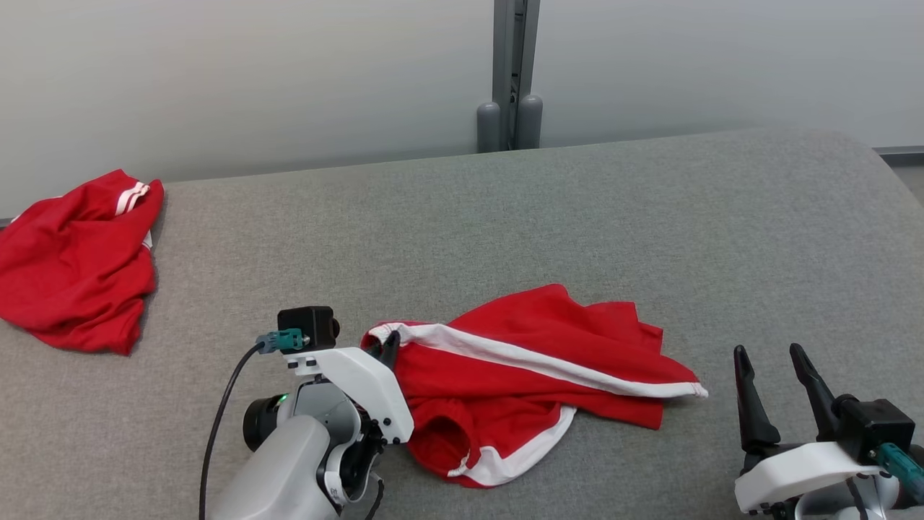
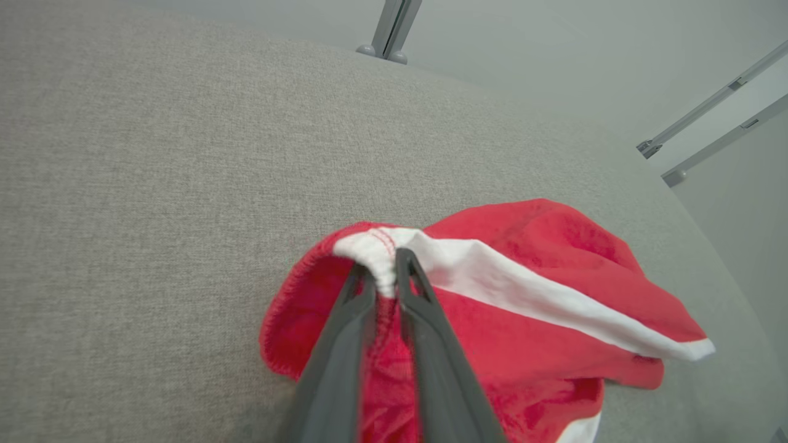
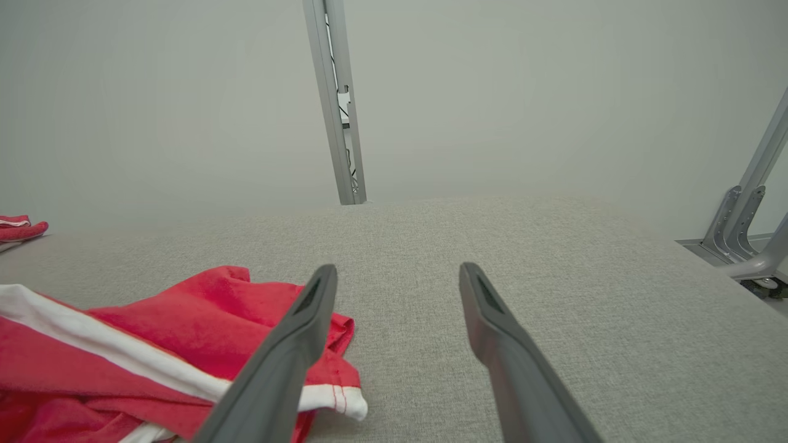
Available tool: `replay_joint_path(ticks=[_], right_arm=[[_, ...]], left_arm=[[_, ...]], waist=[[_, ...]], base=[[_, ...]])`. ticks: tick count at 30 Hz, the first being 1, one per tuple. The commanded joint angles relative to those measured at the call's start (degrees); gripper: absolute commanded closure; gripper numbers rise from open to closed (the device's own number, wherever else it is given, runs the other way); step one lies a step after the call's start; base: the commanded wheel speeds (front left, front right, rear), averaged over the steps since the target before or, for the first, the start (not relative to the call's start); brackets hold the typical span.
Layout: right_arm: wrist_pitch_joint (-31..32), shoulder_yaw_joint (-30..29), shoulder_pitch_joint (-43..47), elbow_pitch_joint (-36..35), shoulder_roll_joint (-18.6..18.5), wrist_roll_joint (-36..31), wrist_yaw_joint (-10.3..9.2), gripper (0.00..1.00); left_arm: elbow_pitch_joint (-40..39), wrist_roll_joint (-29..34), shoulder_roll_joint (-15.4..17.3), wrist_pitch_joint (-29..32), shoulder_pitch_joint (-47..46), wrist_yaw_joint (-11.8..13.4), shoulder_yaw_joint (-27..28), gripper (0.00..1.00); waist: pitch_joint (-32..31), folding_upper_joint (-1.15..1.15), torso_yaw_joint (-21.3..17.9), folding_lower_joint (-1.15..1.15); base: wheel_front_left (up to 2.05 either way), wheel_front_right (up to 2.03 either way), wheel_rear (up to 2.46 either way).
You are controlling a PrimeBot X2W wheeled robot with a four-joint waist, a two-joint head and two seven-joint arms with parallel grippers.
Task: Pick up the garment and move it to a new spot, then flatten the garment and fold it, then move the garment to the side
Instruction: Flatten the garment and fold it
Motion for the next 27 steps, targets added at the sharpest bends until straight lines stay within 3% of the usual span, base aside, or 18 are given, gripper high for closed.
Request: replay_joint_path(ticks=[1, 12, 19, 27], right_arm=[[-0.03, -0.15, -0.49, 0.11, -0.26, 0.12, 0.01, 0.00], [-0.03, -0.69, 1.25, 1.18, -0.26, -0.71, 0.01, 0.00], [-0.02, 1.61, 1.87, 5.23, -0.30, -1.03, 0.01, 0.00], [-0.02, 9.13, 1.18, 11.33, -0.41, -3.30, 0.01, 0.00]], left_arm=[[0.33, -0.61, 0.25, -0.49, -0.96, 0.23, -0.25, 1.00], [0.39, -1.33, 0.53, -8.45, 0.95, -2.62, -2.16, 1.00], [-0.28, -1.58, 1.33, -10.99, 3.65, -2.51, -1.82, 1.00], [0.02, -1.01, 1.55, -12.20, 3.32, -2.52, -2.15, 1.00]], waist=[[0.10, 0.00, -0.04, 0.00], [1.54, 0.00, 1.39, 0.00], [2.28, 0.00, 2.96, 0.00], [2.86, 0.00, 4.11, 0.00]], base=[[0.00, 0.00, 0.00], [0.00, 0.00, 0.00], [0.00, 0.00, 0.00], [0.00, 0.00, 0.00]])
